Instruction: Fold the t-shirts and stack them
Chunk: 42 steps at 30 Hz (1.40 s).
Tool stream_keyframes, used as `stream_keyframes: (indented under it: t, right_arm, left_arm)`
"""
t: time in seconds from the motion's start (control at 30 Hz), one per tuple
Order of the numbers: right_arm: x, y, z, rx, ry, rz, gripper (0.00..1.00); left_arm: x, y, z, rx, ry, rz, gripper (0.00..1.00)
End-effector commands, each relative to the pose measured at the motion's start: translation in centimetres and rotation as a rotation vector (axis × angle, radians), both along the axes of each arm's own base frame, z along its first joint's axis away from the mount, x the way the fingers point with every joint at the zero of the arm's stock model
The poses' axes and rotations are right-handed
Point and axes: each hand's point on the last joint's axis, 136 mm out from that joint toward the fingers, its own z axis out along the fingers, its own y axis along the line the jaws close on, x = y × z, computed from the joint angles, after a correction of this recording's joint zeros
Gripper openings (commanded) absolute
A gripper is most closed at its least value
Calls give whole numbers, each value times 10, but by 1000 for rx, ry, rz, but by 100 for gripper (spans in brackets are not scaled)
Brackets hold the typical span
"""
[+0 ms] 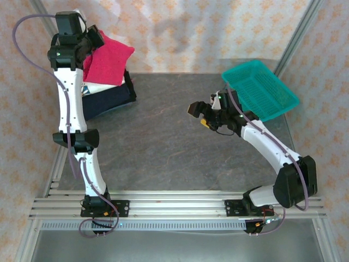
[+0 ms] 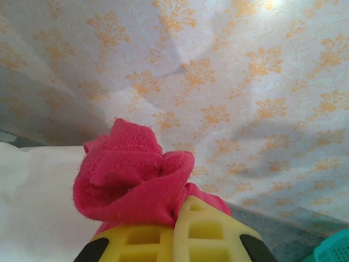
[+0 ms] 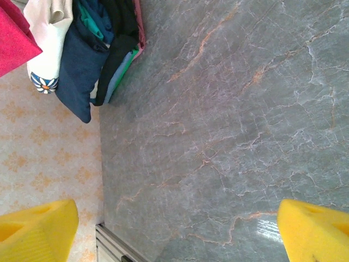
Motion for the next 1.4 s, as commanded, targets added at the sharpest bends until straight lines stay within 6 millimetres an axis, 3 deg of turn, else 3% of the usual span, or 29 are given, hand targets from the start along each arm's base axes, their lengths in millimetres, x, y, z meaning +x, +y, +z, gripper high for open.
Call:
stream_keyframes:
  t: [0.0, 0.17, 0.63, 0.7, 1.0, 1.03, 1.1, 1.13, 1.17, 1.2, 1.23, 1.37]
  right_arm:
    - [4, 5, -4, 21, -2, 6, 94]
    - [7, 5, -10, 12, 6, 4, 94]
    - [27, 17, -28, 5, 63, 18, 94]
    - [31, 19, -31, 4, 71, 19, 100]
    - [38, 24, -33, 8, 88, 23, 99]
    - [37, 23, -31, 8, 86, 23, 99]
    - [34, 23, -25, 10, 78, 30, 99]
    - [31, 21, -23, 8, 75, 32, 99]
    - [28, 20, -18, 2, 69, 38, 99]
    - [24, 18, -13, -4, 62, 43, 99]
    - [21, 16, -10, -9, 57, 47, 99]
    - [5, 7, 9, -35, 10, 59, 99]
  left_arm:
    - [16, 7, 0, -5, -38, 5, 0]
    - [27, 31, -31, 7, 33, 54, 0]
    - [44, 147, -98, -133, 105, 247, 0]
    - [45, 159, -112, -152, 129, 267, 0]
    - [58, 195, -193, -255, 242, 335, 0]
    - [62, 197, -205, -284, 252, 335, 12]
    - [63, 207, -220, -342, 259, 368, 51]
    - [62, 213, -222, -360, 257, 389, 62]
    - [62, 219, -216, -378, 234, 409, 70]
    - [62, 224, -204, -393, 197, 416, 91]
    - [61, 228, -188, -402, 155, 417, 100]
    - [41, 225, -96, -367, -21, 402, 100]
